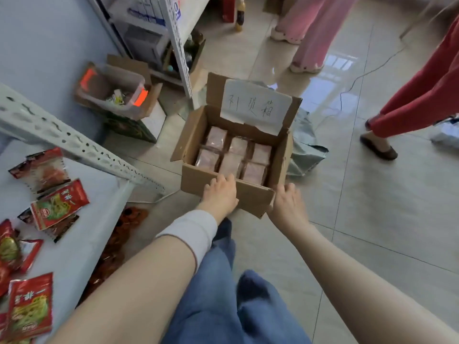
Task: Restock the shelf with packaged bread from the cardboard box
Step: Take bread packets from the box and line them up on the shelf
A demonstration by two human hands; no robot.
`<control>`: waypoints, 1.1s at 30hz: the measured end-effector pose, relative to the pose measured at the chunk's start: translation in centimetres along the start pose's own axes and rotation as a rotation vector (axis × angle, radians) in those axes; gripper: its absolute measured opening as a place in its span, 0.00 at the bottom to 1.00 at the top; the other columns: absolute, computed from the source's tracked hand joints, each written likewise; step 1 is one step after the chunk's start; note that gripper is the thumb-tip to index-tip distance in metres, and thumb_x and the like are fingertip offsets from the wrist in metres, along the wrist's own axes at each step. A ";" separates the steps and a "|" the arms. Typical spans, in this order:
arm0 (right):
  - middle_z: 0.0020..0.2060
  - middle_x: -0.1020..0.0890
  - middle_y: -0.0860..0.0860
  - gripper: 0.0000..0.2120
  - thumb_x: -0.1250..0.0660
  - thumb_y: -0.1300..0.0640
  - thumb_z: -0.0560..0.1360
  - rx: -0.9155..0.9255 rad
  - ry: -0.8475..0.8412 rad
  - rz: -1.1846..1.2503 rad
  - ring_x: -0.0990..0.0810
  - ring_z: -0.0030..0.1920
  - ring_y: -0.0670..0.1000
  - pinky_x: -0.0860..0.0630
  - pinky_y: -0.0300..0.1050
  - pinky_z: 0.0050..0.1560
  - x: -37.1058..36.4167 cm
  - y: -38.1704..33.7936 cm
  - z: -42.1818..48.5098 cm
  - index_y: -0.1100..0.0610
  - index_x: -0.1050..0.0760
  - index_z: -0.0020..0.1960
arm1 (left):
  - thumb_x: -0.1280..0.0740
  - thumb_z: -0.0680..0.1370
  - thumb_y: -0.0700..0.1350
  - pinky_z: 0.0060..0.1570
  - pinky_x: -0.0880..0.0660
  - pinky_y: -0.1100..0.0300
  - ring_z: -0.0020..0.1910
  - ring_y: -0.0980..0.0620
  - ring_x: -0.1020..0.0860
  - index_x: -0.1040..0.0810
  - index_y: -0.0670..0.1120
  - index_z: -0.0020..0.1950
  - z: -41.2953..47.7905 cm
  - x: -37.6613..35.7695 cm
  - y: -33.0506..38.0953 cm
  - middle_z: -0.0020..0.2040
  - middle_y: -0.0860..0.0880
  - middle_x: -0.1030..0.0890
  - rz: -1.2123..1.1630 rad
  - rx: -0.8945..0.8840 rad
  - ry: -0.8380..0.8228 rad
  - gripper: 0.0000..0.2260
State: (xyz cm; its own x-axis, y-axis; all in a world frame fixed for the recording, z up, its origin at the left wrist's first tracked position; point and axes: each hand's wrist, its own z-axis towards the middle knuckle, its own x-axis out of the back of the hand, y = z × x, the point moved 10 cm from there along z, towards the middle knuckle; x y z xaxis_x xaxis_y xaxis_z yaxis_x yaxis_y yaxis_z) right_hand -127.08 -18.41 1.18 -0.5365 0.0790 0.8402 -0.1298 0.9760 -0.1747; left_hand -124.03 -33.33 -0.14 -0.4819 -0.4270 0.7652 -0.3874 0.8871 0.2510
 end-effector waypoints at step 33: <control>0.58 0.22 0.59 0.28 0.26 0.53 0.69 -0.803 -0.212 0.696 0.24 0.59 0.61 0.27 0.52 0.56 -22.1 8.8 26.5 0.61 0.33 0.62 | 0.26 0.68 0.48 0.60 0.28 0.51 0.59 0.41 0.25 0.28 0.45 0.54 35.2 -15.1 -10.1 0.57 0.41 0.23 -0.588 0.449 -0.045 0.19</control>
State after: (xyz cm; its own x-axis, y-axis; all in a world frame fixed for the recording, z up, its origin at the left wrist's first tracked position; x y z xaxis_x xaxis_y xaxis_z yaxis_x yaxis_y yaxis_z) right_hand -138.47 -16.93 -32.56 -0.4244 0.7058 0.5672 0.8017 0.5841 -0.1270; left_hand -140.51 -42.01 -35.10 -0.1237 -0.8251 0.5513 -0.8712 0.3563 0.3377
